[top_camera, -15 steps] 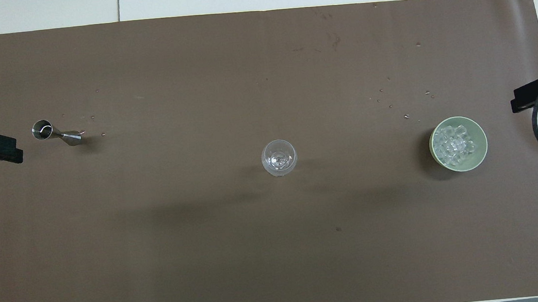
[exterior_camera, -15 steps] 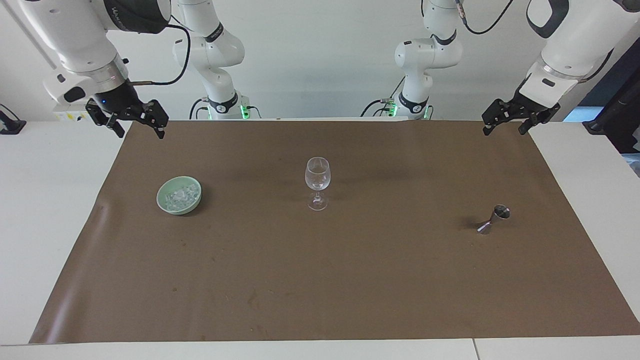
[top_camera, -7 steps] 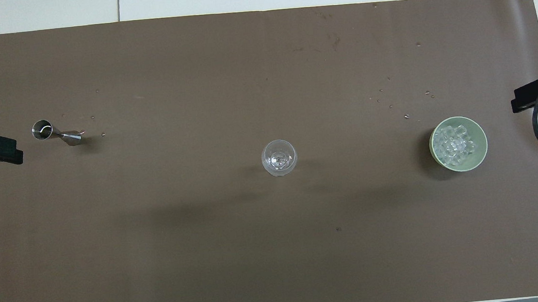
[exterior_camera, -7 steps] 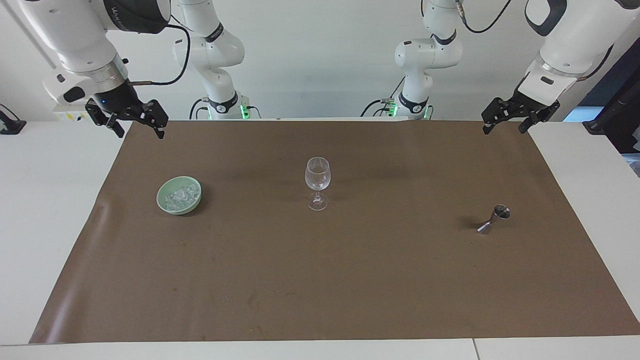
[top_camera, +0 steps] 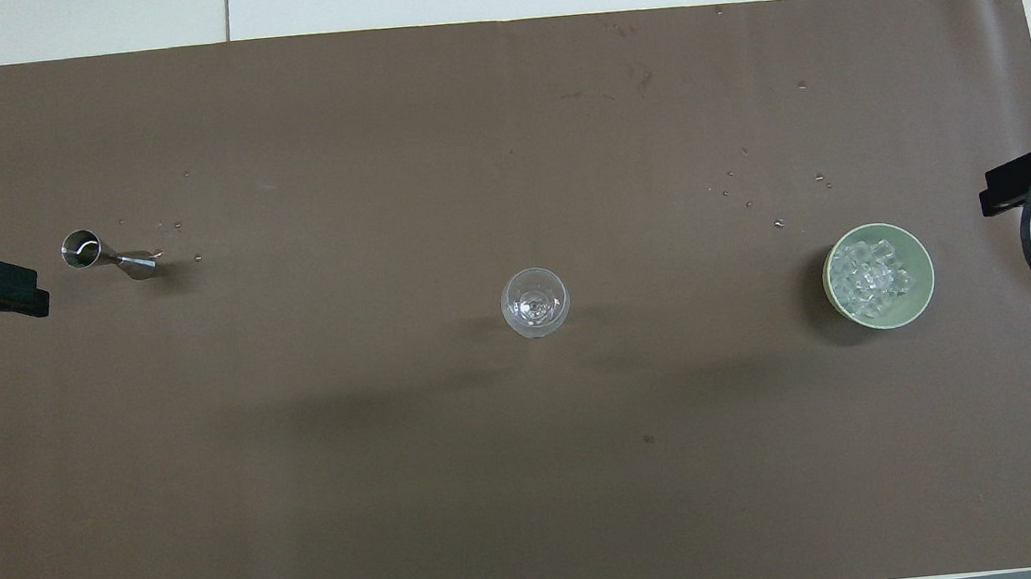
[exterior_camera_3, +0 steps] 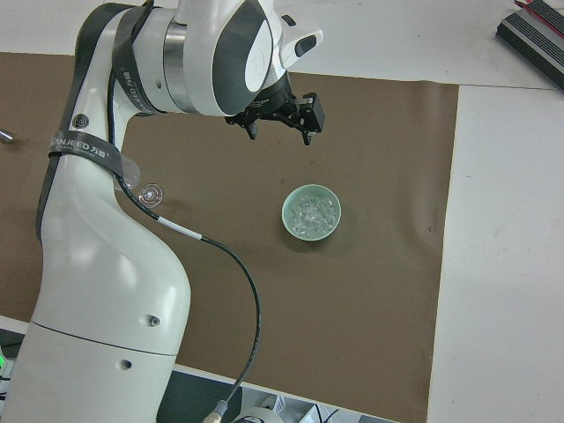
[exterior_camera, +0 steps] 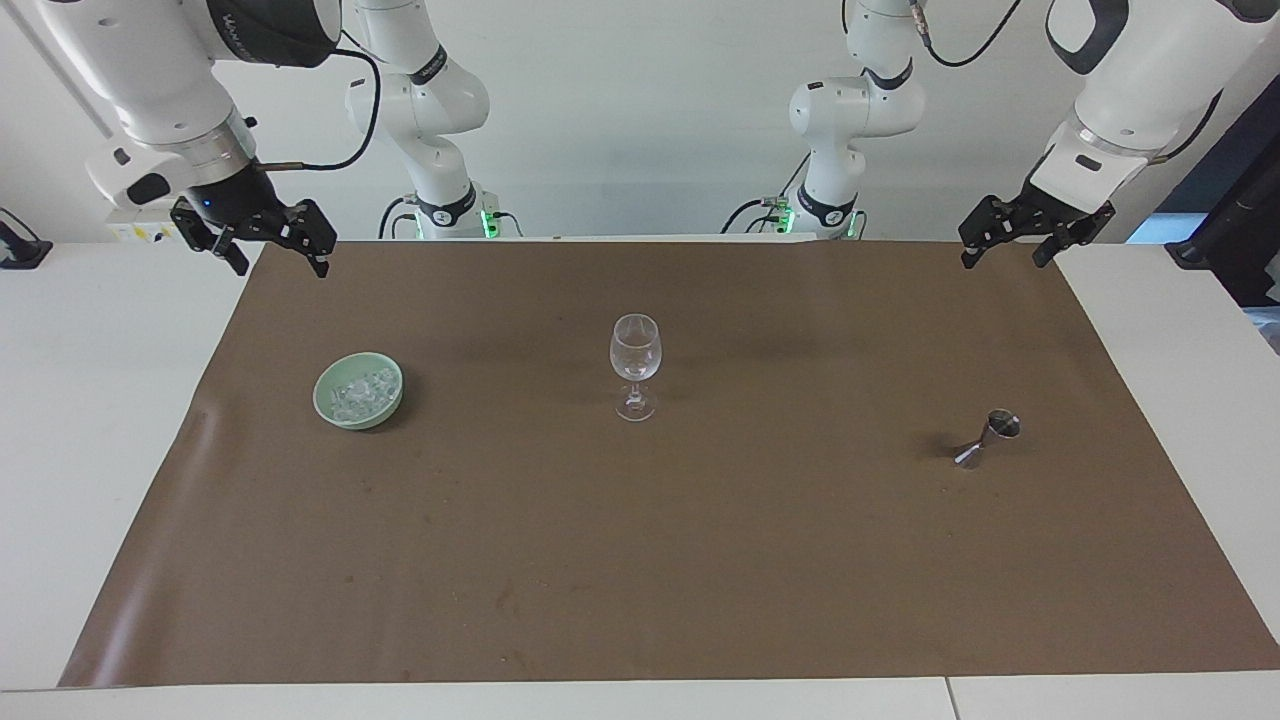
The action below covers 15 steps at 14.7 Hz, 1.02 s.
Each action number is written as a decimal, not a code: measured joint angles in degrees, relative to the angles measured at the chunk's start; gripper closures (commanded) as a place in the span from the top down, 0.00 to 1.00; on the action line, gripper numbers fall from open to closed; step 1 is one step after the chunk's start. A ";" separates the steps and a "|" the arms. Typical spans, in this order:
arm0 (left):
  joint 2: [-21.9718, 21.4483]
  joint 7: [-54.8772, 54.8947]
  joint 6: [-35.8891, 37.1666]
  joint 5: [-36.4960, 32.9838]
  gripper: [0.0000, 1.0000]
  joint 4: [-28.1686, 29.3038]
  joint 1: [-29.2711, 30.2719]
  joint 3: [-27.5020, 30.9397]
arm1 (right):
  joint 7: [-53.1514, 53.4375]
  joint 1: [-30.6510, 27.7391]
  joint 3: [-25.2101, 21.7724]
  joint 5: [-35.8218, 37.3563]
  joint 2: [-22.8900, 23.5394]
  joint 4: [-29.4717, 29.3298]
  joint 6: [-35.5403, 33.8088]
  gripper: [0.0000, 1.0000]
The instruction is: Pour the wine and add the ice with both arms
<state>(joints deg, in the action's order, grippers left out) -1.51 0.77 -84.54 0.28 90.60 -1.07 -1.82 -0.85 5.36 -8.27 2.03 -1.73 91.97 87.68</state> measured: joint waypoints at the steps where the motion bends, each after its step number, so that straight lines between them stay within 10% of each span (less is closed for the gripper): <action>1: 0.03 0.00 -0.01 0.00 1.00 0.00 0.02 0.06 | 0.00 -0.01 0.00 0.00 0.00 0.00 0.00 1.00; 6: 4.42 0.00 -0.48 -0.01 1.00 -2.01 0.11 0.36 | 0.00 -0.06 0.00 0.00 0.00 0.00 0.00 1.00; 15: 25.77 -0.05 -2.89 -0.32 1.00 -18.41 0.70 2.54 | 0.00 -0.09 0.00 0.00 0.00 0.00 0.00 1.00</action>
<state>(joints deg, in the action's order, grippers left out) 24.26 0.71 -87.43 -0.04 72.19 -0.37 0.73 -0.85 5.27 -8.27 2.03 -1.73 91.97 87.68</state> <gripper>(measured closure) 0.000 0.000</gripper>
